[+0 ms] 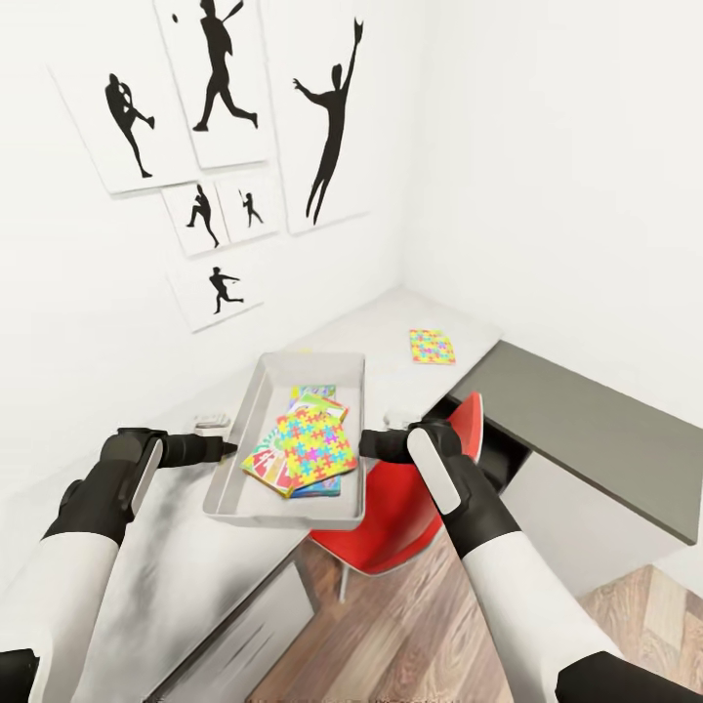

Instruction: Put all the toys in the child's room - the three board games (two on the bed and one on the table), the two jigsaw puzzles on the table, and the tennis ball on the table - inside the toy box on the table in the child's room.

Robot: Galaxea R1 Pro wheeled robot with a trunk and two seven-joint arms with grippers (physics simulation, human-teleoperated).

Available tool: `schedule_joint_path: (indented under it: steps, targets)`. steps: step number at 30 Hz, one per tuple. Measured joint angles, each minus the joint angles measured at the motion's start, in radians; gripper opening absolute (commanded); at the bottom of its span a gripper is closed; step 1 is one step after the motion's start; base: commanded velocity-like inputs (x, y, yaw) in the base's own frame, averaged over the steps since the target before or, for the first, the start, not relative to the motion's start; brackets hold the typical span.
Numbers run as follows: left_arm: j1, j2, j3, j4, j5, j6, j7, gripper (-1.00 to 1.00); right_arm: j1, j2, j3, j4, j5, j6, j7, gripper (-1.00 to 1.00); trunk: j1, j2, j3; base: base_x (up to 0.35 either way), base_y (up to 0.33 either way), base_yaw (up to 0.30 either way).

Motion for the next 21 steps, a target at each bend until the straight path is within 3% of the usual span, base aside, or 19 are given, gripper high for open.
schedule_joint_path:
  steps: [21]
  targets:
    - [0.000,0.000,0.000,-0.002,0.005,0.033,0.000,-1.00,0.000,0.000,0.001,0.000,-0.001,0.001,0.000,-1.00,0.000,0.000,0.000,-0.209,0.217,0.000]
